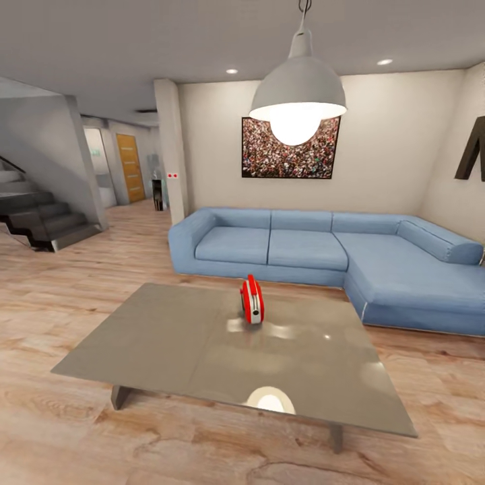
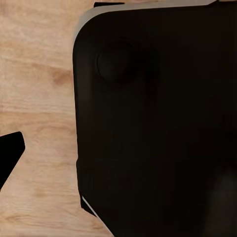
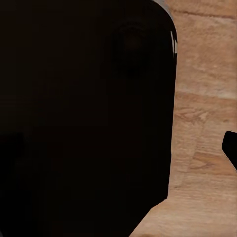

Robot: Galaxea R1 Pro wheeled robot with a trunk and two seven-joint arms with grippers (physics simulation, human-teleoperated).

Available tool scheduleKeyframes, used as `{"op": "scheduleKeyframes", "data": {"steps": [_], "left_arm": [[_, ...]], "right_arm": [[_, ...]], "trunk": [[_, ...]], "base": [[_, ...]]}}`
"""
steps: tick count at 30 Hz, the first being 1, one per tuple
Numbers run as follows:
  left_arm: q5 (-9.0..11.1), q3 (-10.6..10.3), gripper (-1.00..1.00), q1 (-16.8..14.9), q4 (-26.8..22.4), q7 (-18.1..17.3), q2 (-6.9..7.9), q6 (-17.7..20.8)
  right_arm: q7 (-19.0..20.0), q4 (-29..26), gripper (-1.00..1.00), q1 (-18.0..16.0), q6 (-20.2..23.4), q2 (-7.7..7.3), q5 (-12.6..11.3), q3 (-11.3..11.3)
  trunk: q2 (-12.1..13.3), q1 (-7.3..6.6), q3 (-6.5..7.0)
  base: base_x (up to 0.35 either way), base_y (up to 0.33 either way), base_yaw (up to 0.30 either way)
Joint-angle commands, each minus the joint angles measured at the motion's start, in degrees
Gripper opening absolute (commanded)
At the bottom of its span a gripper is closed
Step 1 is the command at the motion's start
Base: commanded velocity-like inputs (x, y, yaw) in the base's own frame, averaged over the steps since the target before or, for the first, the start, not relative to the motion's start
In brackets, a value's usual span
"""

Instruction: Turn on the radio receiver that's on the table in the living room.

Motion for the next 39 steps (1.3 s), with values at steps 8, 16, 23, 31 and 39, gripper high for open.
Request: {"op": "scheduleKeyframes", "data": {"steps": [8, 16, 23, 31, 39], "left_arm": [[0.00, 0.02, 1.00, -0.01, 0.00, 0.04, 0.00, 0.01], [-0.01, 0.02, 1.00, -0.02, 0.00, -0.01, 0.00, 0.01], [-0.01, 0.01, 1.00, -0.01, 0.00, 0.05, 0.00, 0.01], [-0.01, 0.02, 1.00, -0.01, 0.00, 0.03, 0.01, 0.00], [-0.01, 0.02, 1.00, 0.00, 0.00, -0.03, 0.01, 0.00]], "right_arm": [[0.00, 0.00, 1.00, 0.00, 0.00, 0.00, 0.08, 0.11], [0.00, 0.00, 1.00, 0.00, 0.00, 0.00, 0.09, 0.16], [-0.05, 0.00, 1.00, 0.00, 0.00, 0.00, 0.06, 0.03], [-0.06, 0.00, 1.00, 0.00, 0.00, 0.00, 0.01, -0.14], [-0.07, 0.00, 1.00, 0.00, 0.00, 0.00, 0.00, -0.17]], "trunk": [[0.00, 0.00, 0.00], [0.00, 0.00, 0.00], [0.00, 0.00, 0.00], [0.00, 0.00, 0.07], [0.00, 0.00, 0.28]], "base": [[0.270, 0.000, -0.002], [0.319, 0.000, 0.000], [0.318, 0.000, 0.000], [0.128, 0.000, -0.128], [0.011, 0.000, -0.259]]}}
